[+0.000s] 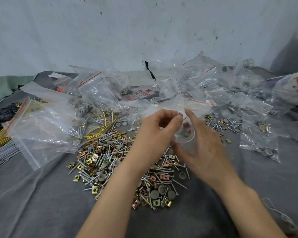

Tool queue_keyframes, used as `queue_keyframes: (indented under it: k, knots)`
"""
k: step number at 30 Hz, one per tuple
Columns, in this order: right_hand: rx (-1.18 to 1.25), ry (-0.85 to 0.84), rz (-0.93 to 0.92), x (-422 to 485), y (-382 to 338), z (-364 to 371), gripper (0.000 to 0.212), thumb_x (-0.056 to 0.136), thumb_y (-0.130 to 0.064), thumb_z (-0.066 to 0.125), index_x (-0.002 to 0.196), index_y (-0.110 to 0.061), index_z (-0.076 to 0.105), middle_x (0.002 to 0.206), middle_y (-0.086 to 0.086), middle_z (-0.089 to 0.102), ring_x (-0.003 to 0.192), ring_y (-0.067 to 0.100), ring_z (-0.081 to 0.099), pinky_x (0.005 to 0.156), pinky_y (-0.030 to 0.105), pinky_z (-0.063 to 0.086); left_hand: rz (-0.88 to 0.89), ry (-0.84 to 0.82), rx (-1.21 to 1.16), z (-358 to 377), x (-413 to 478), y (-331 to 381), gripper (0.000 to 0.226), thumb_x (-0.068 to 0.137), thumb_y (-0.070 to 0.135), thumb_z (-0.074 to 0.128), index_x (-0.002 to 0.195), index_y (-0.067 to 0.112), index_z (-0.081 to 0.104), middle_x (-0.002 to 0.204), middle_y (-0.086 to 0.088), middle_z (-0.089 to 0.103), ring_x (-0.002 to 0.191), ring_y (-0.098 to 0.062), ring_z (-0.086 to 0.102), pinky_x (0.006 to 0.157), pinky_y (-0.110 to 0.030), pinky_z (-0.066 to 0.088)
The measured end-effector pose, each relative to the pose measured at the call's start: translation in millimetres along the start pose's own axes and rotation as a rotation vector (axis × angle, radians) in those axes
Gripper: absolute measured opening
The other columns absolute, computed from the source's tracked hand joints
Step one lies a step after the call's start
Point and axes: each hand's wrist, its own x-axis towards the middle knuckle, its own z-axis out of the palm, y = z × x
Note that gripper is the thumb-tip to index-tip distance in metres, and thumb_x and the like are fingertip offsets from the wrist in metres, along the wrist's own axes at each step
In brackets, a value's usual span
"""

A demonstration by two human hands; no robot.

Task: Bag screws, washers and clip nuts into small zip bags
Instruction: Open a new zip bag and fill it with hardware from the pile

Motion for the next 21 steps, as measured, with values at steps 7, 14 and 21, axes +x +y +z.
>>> queue_keyframes:
  k: [7, 14, 21]
  knots:
    - [0.061, 0.008, 0.034, -0.6, 0.3, -4.8, 0.085, 0.088, -0.07, 0.051, 0.156, -0.027, 0.023, 0.135, -0.005, 0.058, 0.125, 0.013, 0.052, 0.108, 0.048, 0.043, 0.073, -0.018, 0.12, -4.8, -3.3, -1.0, 0.021, 0.096, 0.028, 0.062, 0.116, 0.029, 0.062, 0.092, 0.005, 0.073, 0.075, -0.002, 0.067, 0.067, -0.015, 0.051]
    - [0.061, -0.002, 0.033, -1.7, 0.3, -4.1, 0.087, 0.087, -0.082, 0.038, 0.156, -0.032, 0.02, 0.127, -0.009, 0.058, 0.119, 0.014, 0.056, 0.107, 0.052, 0.043, 0.051, -0.016, 0.431, -33.7, -10.3, -14.8, 0.02, 0.098, 0.034, 0.055, 0.117, 0.031, 0.061, 0.092, 0.012, 0.071, 0.084, 0.002, 0.064, 0.076, -0.02, 0.052]
    - [0.059, -0.01, 0.039, -2.0, 3.8, -5.1, 0.084, 0.087, -0.075, 0.048, 0.156, -0.036, 0.018, 0.128, -0.009, 0.059, 0.12, 0.013, 0.055, 0.109, 0.049, 0.041, 0.1, -0.324, 0.903, -46.1, -31.4, -29.9, 0.023, 0.098, 0.042, 0.052, 0.119, 0.036, 0.06, 0.107, 0.017, 0.064, 0.101, -0.002, 0.057, 0.093, -0.033, 0.048]
